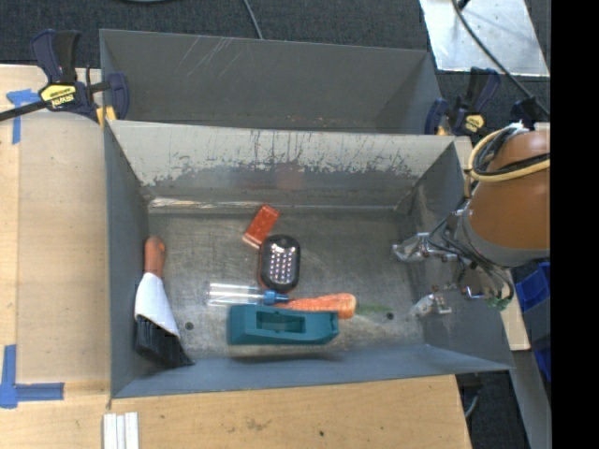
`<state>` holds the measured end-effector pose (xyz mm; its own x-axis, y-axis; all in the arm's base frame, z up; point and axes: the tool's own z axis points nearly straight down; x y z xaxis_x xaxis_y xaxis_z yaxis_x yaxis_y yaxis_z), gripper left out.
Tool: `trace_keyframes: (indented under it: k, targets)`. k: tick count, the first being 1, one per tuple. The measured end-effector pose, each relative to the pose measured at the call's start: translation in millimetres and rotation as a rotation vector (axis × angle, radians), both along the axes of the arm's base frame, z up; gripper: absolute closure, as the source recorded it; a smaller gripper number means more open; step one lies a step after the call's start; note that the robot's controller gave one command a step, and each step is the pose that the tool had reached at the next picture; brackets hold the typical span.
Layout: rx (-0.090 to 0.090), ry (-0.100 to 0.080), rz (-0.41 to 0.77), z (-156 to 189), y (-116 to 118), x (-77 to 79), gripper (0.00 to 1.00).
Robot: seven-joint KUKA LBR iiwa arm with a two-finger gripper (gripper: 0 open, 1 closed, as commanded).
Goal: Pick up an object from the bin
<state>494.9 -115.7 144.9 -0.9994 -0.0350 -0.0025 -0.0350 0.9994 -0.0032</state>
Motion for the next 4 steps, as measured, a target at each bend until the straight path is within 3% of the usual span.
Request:
trace_keyframes:
  k: [1,2,3,4]
  targets:
    - [0.004,-0.002,0.034,2,25,6.0,0.0]
    - [0.003,-0.002,-0.246,4,34,15.4,0.0]
    - [0.002,0.001,-0.266,-1,80,21.7,0.0]
    - [0.01,-0.006,-0.325,-38,96,11.7,0.0]
